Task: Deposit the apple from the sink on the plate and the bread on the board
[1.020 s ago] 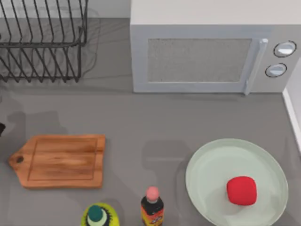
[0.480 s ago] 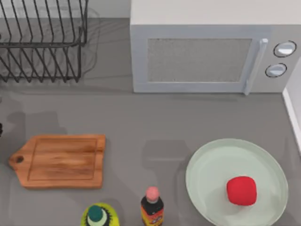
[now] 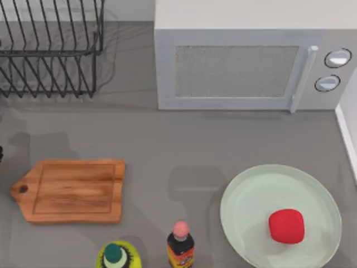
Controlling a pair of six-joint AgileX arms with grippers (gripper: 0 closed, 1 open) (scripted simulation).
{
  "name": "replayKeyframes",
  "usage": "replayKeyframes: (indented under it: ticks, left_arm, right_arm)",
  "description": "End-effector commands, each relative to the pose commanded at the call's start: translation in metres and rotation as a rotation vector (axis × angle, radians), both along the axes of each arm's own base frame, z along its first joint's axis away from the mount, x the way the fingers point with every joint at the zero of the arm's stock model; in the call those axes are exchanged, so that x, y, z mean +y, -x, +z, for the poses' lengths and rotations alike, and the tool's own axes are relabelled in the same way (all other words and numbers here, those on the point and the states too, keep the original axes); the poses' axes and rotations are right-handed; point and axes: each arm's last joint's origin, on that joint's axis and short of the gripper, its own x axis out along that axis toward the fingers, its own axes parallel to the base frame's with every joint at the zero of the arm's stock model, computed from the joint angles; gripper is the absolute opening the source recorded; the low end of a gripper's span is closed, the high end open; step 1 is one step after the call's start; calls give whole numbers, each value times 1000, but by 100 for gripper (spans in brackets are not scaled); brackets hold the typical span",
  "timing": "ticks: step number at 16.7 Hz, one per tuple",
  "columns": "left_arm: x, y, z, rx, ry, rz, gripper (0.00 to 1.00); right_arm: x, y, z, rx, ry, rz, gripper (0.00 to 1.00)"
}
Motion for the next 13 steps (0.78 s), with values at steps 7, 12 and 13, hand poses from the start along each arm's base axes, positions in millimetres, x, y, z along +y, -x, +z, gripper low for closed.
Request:
replayKeyframes:
  ticks: [7, 12, 13]
  left_arm:
    - [1, -5, 41, 5, 2, -3, 0]
    - [-1, -1, 96, 3, 2, -4, 0]
    - [-1, 0, 100, -2, 0, -3, 0]
  right_arm:
    - [0, 0, 0, 0, 0, 0, 100]
    - [0, 0, 0, 0, 0, 0, 100]
    - [0, 0, 0, 0, 0, 0, 100]
